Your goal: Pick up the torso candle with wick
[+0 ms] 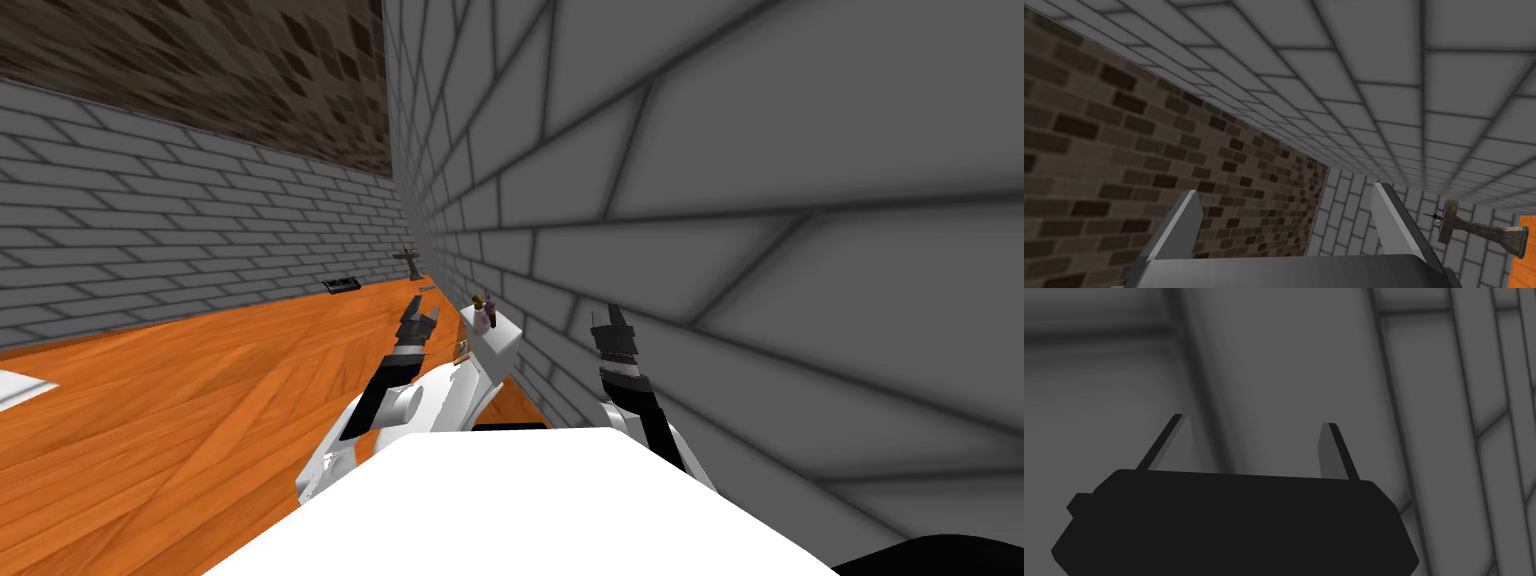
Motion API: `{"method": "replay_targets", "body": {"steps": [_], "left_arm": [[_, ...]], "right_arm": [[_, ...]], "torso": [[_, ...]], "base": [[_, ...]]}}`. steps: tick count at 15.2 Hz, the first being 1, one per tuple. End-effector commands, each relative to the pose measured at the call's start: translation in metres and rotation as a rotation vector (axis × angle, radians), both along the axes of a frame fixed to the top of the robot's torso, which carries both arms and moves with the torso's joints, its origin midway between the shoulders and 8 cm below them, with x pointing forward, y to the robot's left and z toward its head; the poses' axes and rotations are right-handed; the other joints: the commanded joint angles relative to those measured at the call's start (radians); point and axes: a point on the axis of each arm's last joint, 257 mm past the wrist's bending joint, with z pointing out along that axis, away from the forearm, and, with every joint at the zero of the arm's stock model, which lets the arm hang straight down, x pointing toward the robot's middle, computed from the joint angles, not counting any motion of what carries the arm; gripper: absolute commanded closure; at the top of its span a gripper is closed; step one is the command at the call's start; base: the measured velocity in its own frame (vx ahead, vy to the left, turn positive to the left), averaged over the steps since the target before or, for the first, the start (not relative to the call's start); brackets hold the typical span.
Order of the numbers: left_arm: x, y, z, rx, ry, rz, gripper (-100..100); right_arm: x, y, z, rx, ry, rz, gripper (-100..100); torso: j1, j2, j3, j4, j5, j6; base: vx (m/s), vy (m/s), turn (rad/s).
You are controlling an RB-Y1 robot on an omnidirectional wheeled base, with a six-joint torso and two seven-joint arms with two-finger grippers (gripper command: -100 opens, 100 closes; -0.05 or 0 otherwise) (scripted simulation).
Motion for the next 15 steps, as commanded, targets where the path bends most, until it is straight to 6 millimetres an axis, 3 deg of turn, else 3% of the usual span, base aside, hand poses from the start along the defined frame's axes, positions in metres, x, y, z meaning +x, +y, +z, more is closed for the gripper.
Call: {"method": "replay_targets", "body": {"steps": [1,4,9,12,14,15], "left_arm": [[0.013,0.003,-0.01,0.01,0.041,-0.002,-100],[0.039,0.015,-0.028,0.035,0.116,0.0,-100],[0.056,0.026,-0.045,0.039,0.19,0.015,-100],[0.081,0.047,-0.057,0.05,0.259,0.039,-100],[0.084,0.051,-0.068,0.043,0.297,0.05,-100],[0.097,0.064,-0.074,0.044,0.332,0.068,-100]], "right_arm": [[0.0,0.0,0.0,0.0,0.0,0.0,0],[0.0,0.0,0.0,0.0,0.0,0.0,0],[0.0,0.0,0.0,0.0,0.0,0.0,0],[0.0,0.0,0.0,0.0,0.0,0.0,0],[0.0,0.0,0.0,0.0,0.0,0.0,0],[0.0,0.0,0.0,0.0,0.0,0.0,0]], "torso": [[0.0,0.0,0.0,0.0,0.0,0.0],[0.0,0.0,0.0,0.0,0.0,0.0],[0.0,0.0,0.0,0.0,0.0,0.0],[0.0,0.0,0.0,0.0,0.0,0.0],[0.0,0.001,0.0,0.0,0.0,0.0],[0.0,0.001,0.0,0.0,0.0,-0.001]], "base": [[-0.008,0.001,-0.1],[-0.011,0.001,-0.119],[-0.012,0.002,-0.08],[-0.016,0.001,-0.132],[-0.016,0.003,-0.09],[-0.018,0.001,-0.106]]}}
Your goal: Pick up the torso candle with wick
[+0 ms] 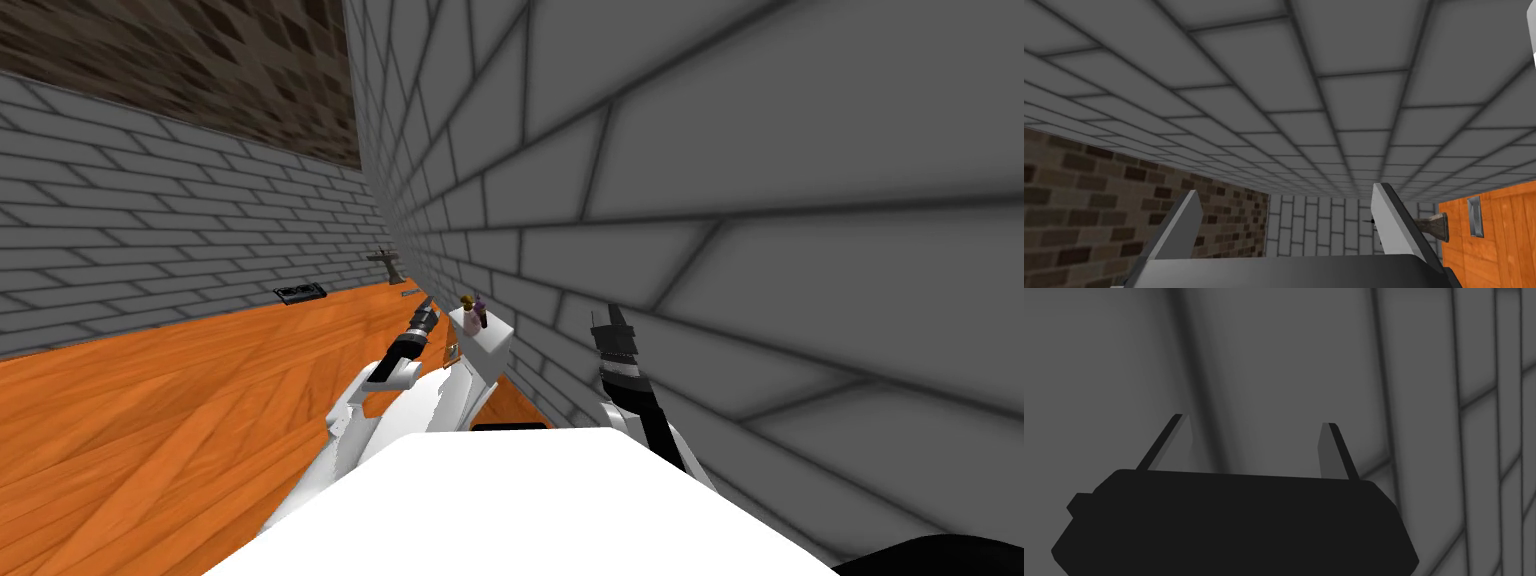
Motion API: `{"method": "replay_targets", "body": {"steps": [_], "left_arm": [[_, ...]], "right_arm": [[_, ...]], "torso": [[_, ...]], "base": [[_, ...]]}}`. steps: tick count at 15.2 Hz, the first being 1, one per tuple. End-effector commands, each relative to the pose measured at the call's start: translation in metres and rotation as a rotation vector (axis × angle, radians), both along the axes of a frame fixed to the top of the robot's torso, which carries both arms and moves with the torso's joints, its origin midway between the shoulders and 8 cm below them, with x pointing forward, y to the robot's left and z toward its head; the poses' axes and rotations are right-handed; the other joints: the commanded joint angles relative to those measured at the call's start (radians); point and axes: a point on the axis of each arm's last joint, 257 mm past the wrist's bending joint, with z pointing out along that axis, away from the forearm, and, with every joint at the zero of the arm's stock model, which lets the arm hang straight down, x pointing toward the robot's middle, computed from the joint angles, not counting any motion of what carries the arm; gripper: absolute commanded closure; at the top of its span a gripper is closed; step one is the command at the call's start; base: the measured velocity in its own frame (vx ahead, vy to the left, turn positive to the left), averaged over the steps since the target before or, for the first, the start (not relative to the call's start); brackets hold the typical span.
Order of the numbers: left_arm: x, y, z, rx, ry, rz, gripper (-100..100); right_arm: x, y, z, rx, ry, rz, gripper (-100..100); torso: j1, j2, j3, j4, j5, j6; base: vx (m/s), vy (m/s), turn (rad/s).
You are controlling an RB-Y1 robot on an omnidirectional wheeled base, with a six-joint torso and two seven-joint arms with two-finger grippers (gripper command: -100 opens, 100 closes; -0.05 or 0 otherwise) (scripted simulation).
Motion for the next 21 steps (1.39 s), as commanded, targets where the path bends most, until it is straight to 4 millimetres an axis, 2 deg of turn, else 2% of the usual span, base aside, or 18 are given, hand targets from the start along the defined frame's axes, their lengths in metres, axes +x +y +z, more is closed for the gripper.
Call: {"method": "replay_targets", "body": {"steps": [1,2,3,5,6,7,8,9,11,12,15,16,18,19,21], "left_arm": [[0.009,0.012,-0.012,-0.004,0.05,0.022,-100],[0.009,0.012,-0.012,-0.005,0.053,0.023,-100],[0.021,0.026,-0.017,-0.005,0.082,0.045,-100],[0.021,0.029,-0.023,-0.009,0.107,0.054,-100],[0.033,0.042,-0.022,-0.01,0.127,0.077,-100],[0.033,0.046,-0.032,-0.016,0.156,0.089,-100],[0.033,0.047,-0.033,-0.017,0.16,0.09,-100],[0.044,0.063,-0.033,-0.022,0.182,0.117,-100],[0.043,0.066,-0.042,-0.028,0.213,0.13,-100],[0.053,0.082,-0.038,-0.036,0.226,0.158,-100],[0.052,0.087,-0.05,-0.044,0.264,0.174,-100],[0.06,0.105,-0.05,-0.058,0.287,0.209,-100],[0.059,0.108,-0.057,-0.064,0.314,0.221,-100],[0.067,0.124,-0.052,-0.079,0.323,0.253,-100],[0.064,0.129,-0.063,-0.089,0.362,0.271,-100]], "right_arm": [[0.0,0.0,0.0,0.0,0.0,0.0,0],[0.0,0.0,0.0,0.0,0.0,0.0,0],[0.0,0.0,0.0,0.0,0.0,0.0,0],[0.0,0.0,0.0,0.0,0.0,0.0,0],[0.0,0.0,0.0,0.0,0.0,0.0,0],[0.0,0.0,0.0,0.0,0.0,0.0,0],[0.0,0.0,0.0,0.0,0.0,0.0,0],[0.0,0.0,0.0,0.0,0.0,0.0,0],[0.0,0.0,0.0,0.0,0.0,0.0,0],[0.0,0.0,0.0,0.0,0.0,0.0,0],[0.0,0.0,0.0,0.0,0.0,0.0,0],[0.0,0.0,0.0,0.0,0.0,0.0,0],[0.0,0.0,0.0,0.0,0.0,0.0,0],[0.0,0.0,0.0,0.0,0.0,0.0,0],[0.0,0.0,0.0,0.0,0.0,0.0,0]], "torso": [[0.0,0.0,0.0,0.0,0.0,0.0],[0.0,0.0,0.0,0.0,0.0,0.0],[0.0,0.0,0.0,0.0,0.0,0.0],[0.0,0.0,0.0,0.0,0.0,0.0],[0.0,0.0,0.0,0.0,0.0,0.0],[0.0,0.0,0.0,0.0,0.0,0.0],[0.0,0.0,0.0,0.0,0.0,0.0],[0.0,0.0,0.0,0.0,0.0,-0.001],[0.0,0.0,0.0,0.0,0.0,0.0],[0.0,0.0,0.0,0.0,0.0,-0.001],[-0.001,0.0,0.0,0.0,0.0,-0.001],[0.0,0.0,0.0,0.0,0.0,-0.001],[-0.001,0.0,0.0,0.0,0.0,0.0],[-0.001,0.0,0.0,0.0,0.0,0.0],[-0.001,0.0,0.0,0.0,0.0,0.0]], "base": [[-0.021,0.001,-0.127],[-0.015,0.002,-0.055],[-0.018,-0.001,-0.128],[-0.017,0.003,-0.092],[-0.018,-0.002,-0.13],[-0.021,-0.001,-0.148],[-0.017,-0.001,-0.056],[-0.022,-0.005,-0.124],[-0.02,-0.001,-0.093],[-0.022,-0.004,-0.111],[-0.018,-0.002,-0.073],[-0.019,-0.005,-0.092],[-0.019,-0.004,-0.115],[-0.022,-0.009,-0.143],[-0.022,-0.005,-0.102]]}}
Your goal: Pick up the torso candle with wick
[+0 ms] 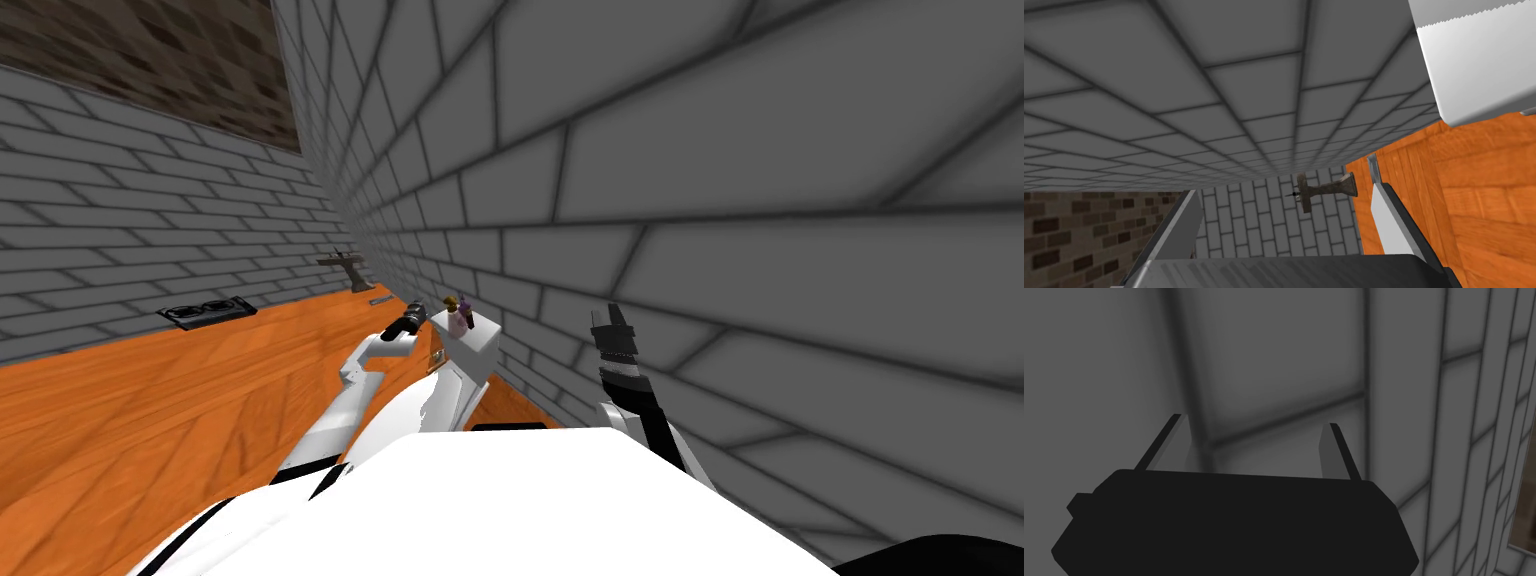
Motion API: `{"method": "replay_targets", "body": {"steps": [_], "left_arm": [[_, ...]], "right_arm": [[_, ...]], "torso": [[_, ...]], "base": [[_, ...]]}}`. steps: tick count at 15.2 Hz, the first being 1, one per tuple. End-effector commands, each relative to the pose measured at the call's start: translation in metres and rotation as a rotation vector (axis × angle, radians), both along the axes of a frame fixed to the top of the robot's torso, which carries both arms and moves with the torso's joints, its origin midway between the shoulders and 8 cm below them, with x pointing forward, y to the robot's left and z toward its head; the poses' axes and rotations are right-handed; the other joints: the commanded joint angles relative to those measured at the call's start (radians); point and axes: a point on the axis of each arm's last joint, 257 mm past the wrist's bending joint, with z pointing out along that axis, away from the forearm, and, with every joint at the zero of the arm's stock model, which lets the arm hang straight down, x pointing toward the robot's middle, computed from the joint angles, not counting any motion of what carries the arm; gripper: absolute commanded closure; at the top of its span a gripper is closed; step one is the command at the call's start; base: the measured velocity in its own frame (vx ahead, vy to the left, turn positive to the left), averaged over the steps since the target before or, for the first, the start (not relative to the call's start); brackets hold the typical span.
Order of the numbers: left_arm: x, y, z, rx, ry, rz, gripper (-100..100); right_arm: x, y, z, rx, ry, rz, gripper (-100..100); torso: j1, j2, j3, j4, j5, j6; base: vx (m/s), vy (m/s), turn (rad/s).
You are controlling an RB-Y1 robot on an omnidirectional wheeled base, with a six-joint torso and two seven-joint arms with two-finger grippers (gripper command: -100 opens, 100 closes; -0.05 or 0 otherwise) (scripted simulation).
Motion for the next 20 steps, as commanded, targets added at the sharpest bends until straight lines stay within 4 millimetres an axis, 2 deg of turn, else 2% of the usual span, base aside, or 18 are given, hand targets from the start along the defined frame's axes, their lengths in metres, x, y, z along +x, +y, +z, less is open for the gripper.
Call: {"method": "replay_targets", "body": {"steps": [1,2,4,5,7,8,10,11,13,14,16,17,18,20], "left_arm": [[0.006,0.021,0.003,-0.019,0.025,0.048,-100],[0.006,0.025,-0.006,-0.029,0.05,0.061,-100],[0.004,0.027,-0.012,-0.035,0.071,0.072,-100],[0.008,0.043,-0.005,-0.053,0.081,0.111,-100],[0.006,0.047,-0.017,-0.065,0.115,0.129,-100],[0.01,0.062,-0.008,-0.084,0.117,0.166,-100],[0.005,0.067,-0.021,-0.098,0.157,0.187,-100],[0.008,0.081,-0.012,-0.119,0.155,0.223,-100],[0.004,0.085,-0.025,-0.135,0.197,0.246,-100],[0.007,0.097,-0.015,-0.159,0.19,0.279,-100],[0.001,0.101,-0.029,-0.175,0.235,0.303,-100],[0.0,0.101,-0.029,-0.175,0.236,0.304,-100],[0.001,0.113,-0.024,-0.208,0.243,0.345,-100],[-0.004,0.115,-0.033,-0.219,0.273,0.361,-100]], "right_arm": [[0.0,0.0,0.0,0.0,0.0,0.0,0],[0.0,0.0,0.0,0.0,0.0,0.0,0],[0.0,0.0,0.0,0.0,0.0,0.0,0],[0.0,0.0,0.0,0.0,0.0,0.0,0],[0.0,0.0,0.0,0.0,0.0,0.0,0],[0.0,0.0,0.0,0.0,0.0,0.0,0],[0.0,0.0,0.0,0.0,0.0,0.0,0],[0.0,0.0,0.0,0.0,0.0,0.0,0],[0.0,0.0,0.0,0.0,0.0,0.0,0],[0.0,0.0,0.0,0.0,0.0,0.0,0],[0.0,0.0,0.0,0.0,0.0,0.0,0],[0.0,0.0,0.0,0.0,0.0,0.0,0],[0.0,0.0,0.0,0.0,0.0,0.0,0],[0.0,0.0,0.0,0.0,0.0,0.0,0]], "torso": [[0.0,0.0,0.0,0.0,0.0,0.0],[0.0,0.0,0.0,0.0,0.0,0.001],[0.0,0.0,0.0,0.0,0.0,0.0],[0.0,0.0,0.0,0.0,0.0,0.0],[0.0,0.0,0.0,0.0,0.0,0.001],[0.0,0.0,0.0,0.0,0.0,0.0],[-0.001,0.0,0.0,0.0,0.0,0.001],[0.0,0.0,0.0,0.0,0.0,0.0],[-0.001,0.0,0.0,0.0,0.0,0.001],[-0.001,0.0,0.0,0.0,0.0,0.0],[-0.001,0.0,0.0,0.0,0.0,0.0],[0.0,0.0,0.0,0.0,0.0,0.0],[0.0,0.0,0.0,0.0,0.0,0.0],[-0.001,0.0,0.0,0.0,0.0,0.0]], "base": [[-0.023,-0.008,-0.156],[-0.027,-0.006,-0.149],[-0.015,-0.002,-0.012],[-0.017,-0.009,-0.097],[-0.021,-0.007,-0.12],[-0.025,-0.013,-0.143],[-0.024,-0.01,-0.108],[-0.026,-0.016,-0.104],[-0.025,-0.012,-0.097],[-0.021,-0.014,-0.159],[-0.02,-0.01,-0.103],[-0.009,-0.003,0.014],[-0.015,-0.012,-0.113],[-0.017,-0.01,-0.103]]}}
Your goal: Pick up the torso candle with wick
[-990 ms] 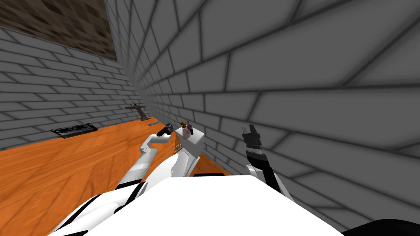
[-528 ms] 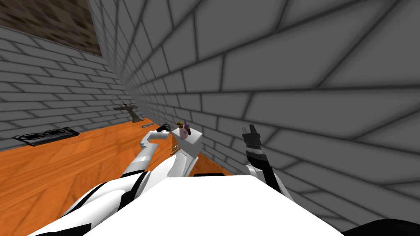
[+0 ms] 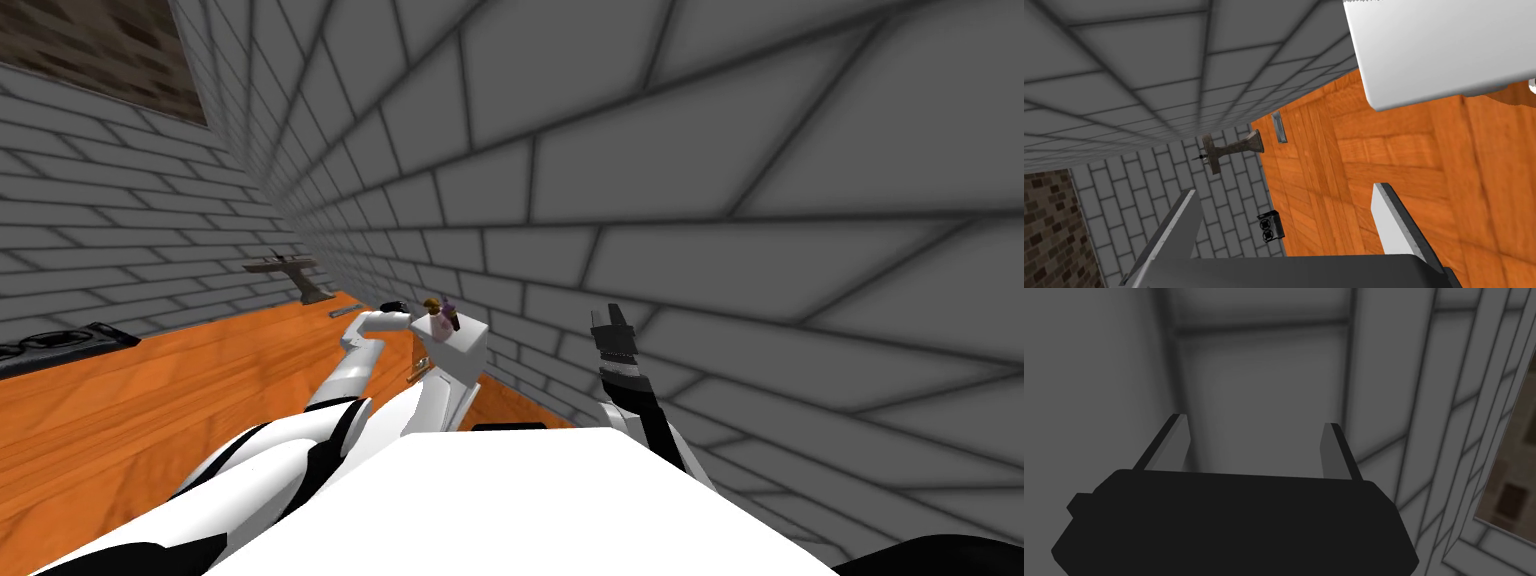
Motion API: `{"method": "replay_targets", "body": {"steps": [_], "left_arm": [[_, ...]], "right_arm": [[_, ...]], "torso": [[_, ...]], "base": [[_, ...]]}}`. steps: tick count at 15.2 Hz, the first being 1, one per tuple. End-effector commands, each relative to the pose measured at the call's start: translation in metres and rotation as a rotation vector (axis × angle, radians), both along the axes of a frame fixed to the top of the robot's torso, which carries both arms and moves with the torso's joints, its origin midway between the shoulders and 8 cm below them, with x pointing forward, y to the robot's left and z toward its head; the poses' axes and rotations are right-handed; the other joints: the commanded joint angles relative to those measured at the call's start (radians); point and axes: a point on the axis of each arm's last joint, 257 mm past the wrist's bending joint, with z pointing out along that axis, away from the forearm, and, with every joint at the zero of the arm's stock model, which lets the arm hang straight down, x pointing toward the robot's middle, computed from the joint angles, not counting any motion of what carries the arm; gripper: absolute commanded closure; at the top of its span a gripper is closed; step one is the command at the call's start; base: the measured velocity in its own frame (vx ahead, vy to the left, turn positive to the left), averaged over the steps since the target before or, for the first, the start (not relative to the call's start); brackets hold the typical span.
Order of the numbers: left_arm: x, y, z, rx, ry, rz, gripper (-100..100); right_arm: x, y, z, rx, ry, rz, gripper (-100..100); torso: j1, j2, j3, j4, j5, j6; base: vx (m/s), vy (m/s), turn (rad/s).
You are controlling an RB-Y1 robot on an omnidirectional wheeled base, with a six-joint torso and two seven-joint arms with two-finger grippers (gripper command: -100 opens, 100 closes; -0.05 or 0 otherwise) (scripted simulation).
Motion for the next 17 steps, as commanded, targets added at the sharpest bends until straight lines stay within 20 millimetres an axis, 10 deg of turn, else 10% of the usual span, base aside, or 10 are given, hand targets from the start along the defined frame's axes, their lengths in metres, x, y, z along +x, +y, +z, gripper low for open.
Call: {"method": "replay_targets", "body": {"steps": [1,17], "left_arm": [[-0.002,0.013,0.004,-0.038,0.015,0.054,-100],[-0.039,0.039,-0.02,-0.292,0.191,0.319,-100]], "right_arm": [[0.0,0.0,0.0,0.0,0.0,0.0,0],[0.0,0.0,0.0,0.0,0.0,0.0,0]], "torso": [[0.0,0.0,0.0,0.0,0.0,0.0],[0.0,-0.001,0.0,0.0,0.0,0.001]], "base": [[-0.019,-0.017,-0.138],[-0.012,-0.013,-0.106]]}}
